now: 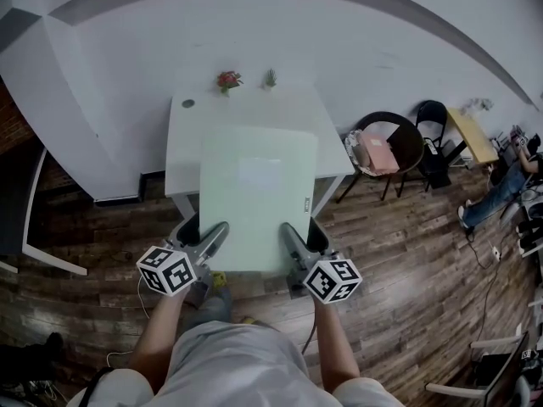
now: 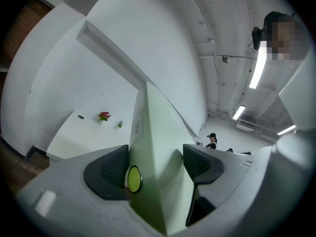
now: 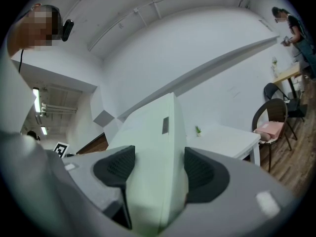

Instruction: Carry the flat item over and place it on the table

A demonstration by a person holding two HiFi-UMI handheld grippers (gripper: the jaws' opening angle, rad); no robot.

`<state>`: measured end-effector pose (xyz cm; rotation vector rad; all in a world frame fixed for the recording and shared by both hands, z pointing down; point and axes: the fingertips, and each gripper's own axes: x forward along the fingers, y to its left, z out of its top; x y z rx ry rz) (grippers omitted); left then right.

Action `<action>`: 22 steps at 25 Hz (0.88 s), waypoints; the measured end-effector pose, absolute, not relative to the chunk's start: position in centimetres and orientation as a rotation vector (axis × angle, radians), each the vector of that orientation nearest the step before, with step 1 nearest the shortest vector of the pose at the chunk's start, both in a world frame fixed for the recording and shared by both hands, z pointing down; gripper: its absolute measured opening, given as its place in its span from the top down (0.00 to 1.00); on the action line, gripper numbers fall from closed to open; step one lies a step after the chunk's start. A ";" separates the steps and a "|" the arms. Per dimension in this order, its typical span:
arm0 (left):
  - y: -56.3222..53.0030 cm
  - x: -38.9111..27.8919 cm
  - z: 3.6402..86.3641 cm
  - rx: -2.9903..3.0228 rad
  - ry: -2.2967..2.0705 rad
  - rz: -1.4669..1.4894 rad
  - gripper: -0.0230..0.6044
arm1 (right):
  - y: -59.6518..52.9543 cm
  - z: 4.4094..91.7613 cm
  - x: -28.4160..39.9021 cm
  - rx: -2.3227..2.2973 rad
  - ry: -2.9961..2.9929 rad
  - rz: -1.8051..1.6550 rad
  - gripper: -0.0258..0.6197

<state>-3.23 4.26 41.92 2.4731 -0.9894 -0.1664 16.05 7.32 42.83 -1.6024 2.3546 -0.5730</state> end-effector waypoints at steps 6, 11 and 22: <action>-0.9 -2.0 42.4 2.472 -0.971 -0.168 0.42 | 2.4 43.3 17.3 -1.622 2.347 -0.575 0.48; -6.9 -1.5 42.6 2.460 -0.950 -0.166 0.42 | -3.5 43.2 17.7 -1.641 2.346 -0.587 0.48; -21.8 -2.8 43.2 2.425 -0.923 -0.151 0.42 | -18.1 43.5 16.4 -1.675 2.345 -0.630 0.48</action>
